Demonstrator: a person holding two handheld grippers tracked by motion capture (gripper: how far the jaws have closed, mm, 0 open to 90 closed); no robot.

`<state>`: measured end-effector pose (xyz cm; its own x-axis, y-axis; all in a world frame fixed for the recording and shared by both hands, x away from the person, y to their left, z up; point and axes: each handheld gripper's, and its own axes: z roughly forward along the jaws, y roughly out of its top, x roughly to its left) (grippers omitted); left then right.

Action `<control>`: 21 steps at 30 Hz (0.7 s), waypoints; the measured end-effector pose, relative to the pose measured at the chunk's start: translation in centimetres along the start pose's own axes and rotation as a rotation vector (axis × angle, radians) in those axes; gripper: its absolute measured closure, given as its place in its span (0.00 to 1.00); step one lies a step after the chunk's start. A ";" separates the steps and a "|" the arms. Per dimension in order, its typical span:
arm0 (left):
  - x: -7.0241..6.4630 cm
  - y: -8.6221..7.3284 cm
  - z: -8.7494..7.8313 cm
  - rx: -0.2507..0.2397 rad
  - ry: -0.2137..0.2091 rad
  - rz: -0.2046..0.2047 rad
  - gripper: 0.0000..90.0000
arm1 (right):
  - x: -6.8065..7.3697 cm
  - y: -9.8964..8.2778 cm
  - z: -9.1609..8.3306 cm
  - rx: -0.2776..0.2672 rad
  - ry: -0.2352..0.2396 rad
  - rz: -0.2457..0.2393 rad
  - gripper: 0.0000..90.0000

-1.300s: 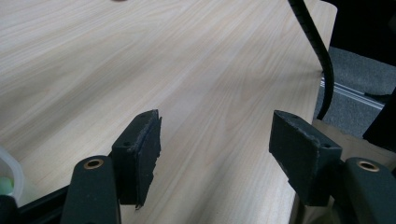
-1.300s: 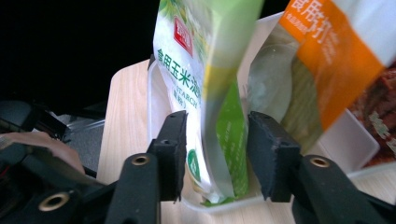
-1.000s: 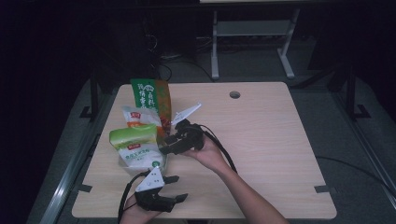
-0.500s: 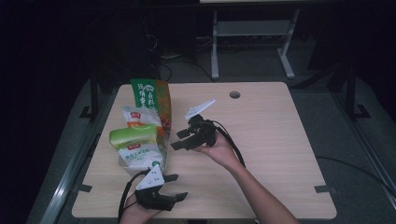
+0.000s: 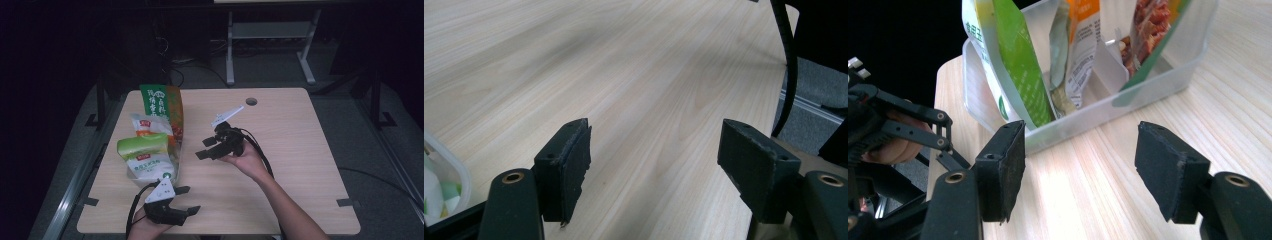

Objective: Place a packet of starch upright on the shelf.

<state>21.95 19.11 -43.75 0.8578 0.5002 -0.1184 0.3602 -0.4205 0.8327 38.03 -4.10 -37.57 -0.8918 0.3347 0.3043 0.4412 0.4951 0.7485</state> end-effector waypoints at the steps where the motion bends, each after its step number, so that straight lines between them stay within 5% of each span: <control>1: 0.0 0.0 0.0 0.003 -0.002 0.002 0.32 | -0.1 -0.2 -0.2 -0.001 -0.004 0.001 0.39; 21: 0.6 0.0 0.1 0.016 0.000 0.000 0.31 | -1.4 -3.6 -3.8 -0.015 -0.057 0.064 0.35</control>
<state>22.47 19.39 -43.88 0.8577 0.5003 -0.1183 0.3658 -0.4323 0.8242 37.36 -9.36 -38.45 -0.8543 0.4110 0.3182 0.4955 0.4594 0.7372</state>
